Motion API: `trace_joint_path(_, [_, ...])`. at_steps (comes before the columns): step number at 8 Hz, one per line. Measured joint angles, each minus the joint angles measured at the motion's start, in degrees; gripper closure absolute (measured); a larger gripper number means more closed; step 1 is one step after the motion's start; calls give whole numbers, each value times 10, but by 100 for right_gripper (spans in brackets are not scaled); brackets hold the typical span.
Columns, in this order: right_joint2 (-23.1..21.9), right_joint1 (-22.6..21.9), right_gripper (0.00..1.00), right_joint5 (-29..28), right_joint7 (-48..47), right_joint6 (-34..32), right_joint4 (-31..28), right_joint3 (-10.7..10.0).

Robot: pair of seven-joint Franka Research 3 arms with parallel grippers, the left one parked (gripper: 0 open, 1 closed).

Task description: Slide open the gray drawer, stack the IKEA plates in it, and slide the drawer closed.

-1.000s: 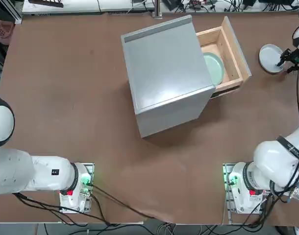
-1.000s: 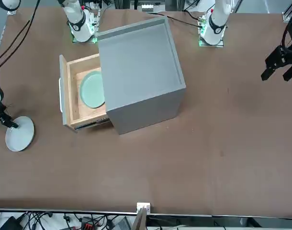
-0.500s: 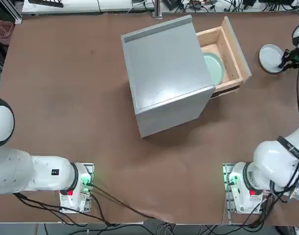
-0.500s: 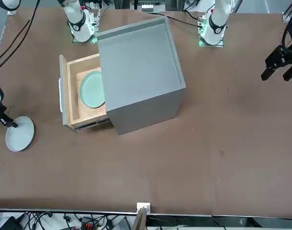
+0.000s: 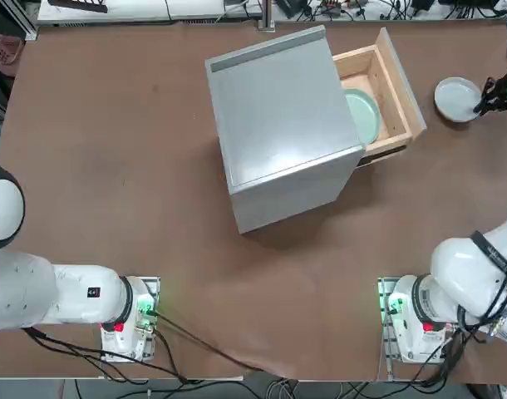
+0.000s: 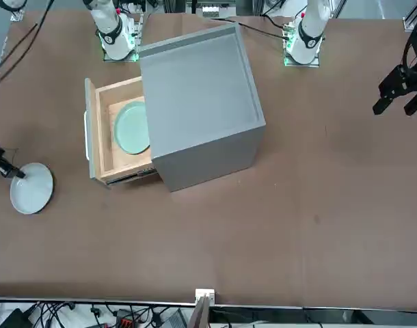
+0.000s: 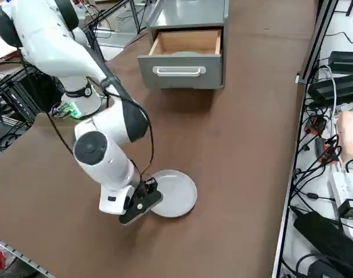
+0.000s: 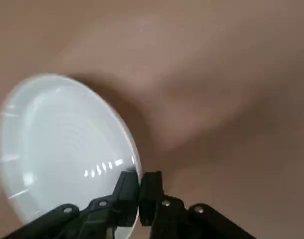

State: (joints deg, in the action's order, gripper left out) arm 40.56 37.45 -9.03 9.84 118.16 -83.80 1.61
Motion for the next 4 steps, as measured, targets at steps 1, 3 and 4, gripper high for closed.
trace_joint_path(1, [-15,12,100,-15,20,-82,40,10])
trace_joint_path(3, [-53,17,100,-74,48,-232,113,26])
trace_joint_path(4, [-73,19,100,-131,62,-284,127,29])
